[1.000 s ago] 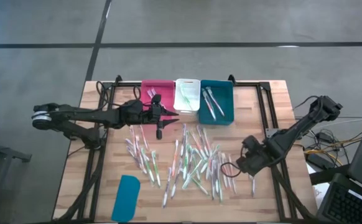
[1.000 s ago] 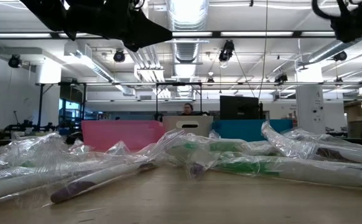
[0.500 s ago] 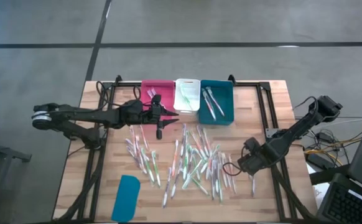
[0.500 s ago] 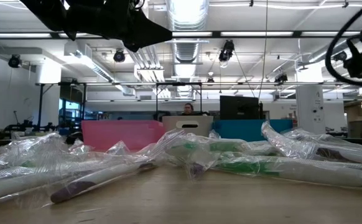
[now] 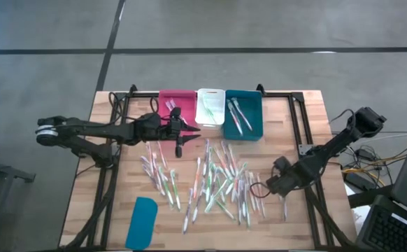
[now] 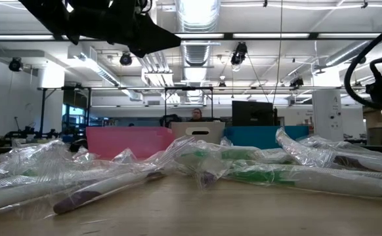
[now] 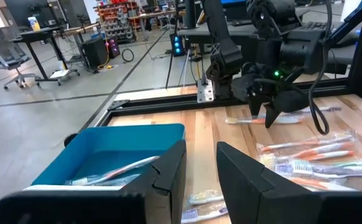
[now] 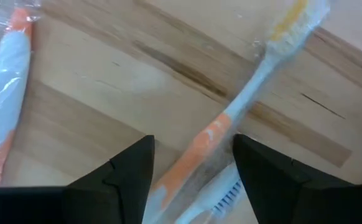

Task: Pick & Place Toothbrushes
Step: Put the orange toothbrush into the blue bin

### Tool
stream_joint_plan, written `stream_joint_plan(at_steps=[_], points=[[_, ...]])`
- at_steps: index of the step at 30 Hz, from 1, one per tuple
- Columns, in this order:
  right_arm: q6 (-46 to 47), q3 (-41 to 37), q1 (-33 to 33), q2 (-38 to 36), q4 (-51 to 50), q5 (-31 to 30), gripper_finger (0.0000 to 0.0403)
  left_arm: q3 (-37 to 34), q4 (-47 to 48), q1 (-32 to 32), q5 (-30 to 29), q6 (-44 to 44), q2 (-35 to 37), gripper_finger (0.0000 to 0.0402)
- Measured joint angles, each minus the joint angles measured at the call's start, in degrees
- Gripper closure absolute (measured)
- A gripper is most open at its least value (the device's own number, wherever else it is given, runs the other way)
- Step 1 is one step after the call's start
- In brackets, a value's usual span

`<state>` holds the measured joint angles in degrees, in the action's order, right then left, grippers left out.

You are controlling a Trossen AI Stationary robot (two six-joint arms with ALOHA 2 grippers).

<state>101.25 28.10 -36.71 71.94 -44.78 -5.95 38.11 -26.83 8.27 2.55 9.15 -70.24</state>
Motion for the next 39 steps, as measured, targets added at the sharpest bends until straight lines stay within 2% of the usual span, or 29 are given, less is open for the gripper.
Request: stream_joint_plan(at_steps=[5,12,22,39], points=[[0.62,-0.57,-0.04,-0.22,-0.17,-0.74,0.0222,0.02,-0.10,0.00,0.00,0.00,0.00,0.0307],[0.37,-0.27,-0.02,-0.11,0.43,-6.36,0.0284,0.04,-0.13,-0.02,0.00,0.02,0.00,0.0307],[-1.09,-0.31,0.00,-0.14,0.46,-6.62,0.0383,0.04,-0.13,0.00,0.00,0.02,0.00,0.0307],[-7.65,3.07,-0.04,-7.83,-1.96,-7.52,0.0381,0.04,-0.12,-0.01,0.00,-0.17,-0.01,0.0307]])
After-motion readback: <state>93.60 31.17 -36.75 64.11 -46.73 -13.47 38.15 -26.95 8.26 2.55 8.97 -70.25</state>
